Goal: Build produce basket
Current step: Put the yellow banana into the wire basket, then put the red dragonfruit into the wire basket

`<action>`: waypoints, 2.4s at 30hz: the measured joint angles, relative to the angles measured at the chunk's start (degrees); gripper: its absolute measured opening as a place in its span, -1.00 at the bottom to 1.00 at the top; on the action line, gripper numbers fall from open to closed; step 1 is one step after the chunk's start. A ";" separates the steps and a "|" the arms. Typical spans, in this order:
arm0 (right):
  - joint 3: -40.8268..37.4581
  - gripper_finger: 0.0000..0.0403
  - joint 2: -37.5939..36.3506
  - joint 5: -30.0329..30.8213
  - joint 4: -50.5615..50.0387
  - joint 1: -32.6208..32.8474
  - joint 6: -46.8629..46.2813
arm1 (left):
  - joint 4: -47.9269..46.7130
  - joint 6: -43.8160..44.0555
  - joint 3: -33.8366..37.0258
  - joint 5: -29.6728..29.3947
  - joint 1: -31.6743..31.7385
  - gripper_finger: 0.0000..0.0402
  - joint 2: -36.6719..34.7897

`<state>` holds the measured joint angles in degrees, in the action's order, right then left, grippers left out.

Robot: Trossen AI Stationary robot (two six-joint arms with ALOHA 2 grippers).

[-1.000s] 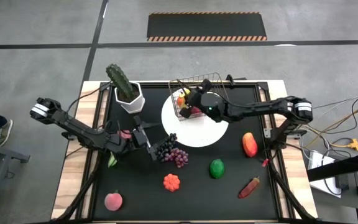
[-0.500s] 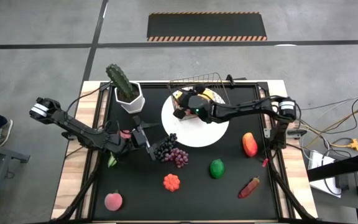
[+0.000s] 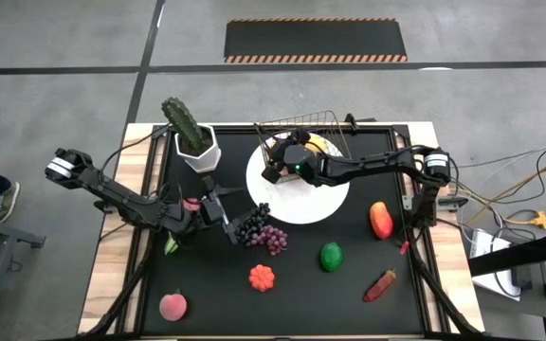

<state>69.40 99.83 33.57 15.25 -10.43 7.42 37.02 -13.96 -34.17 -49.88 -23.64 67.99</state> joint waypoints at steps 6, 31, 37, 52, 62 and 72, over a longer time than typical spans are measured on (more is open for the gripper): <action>3.92 -0.06 -0.02 -1.04 -9.14 0.04 -2.28 | 0.00 0.02 0.00 0.02 -0.02 0.37 0.00; 17.67 0.23 -5.61 -1.05 -36.57 6.22 -4.45 | -0.02 3.06 0.61 0.08 -0.02 0.37 0.11; 17.26 0.20 -12.77 -1.04 -48.75 10.75 -6.47 | -0.41 11.28 0.72 0.10 -0.15 0.37 0.22; 1.55 0.19 -29.23 -1.04 -48.72 21.35 -12.81 | -85.93 88.92 -13.09 11.10 1.51 0.37 2.27; -6.88 0.20 -32.43 -0.99 -38.79 21.54 -10.98 | -114.41 94.17 -21.65 30.44 3.50 0.37 8.48; -7.98 0.20 -32.66 -1.01 -36.82 21.54 -9.76 | -115.69 88.86 -18.42 37.19 6.44 0.37 7.96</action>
<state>61.43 67.17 32.56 -21.57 11.11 -2.34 -78.67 74.91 -52.60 -12.69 -17.19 75.94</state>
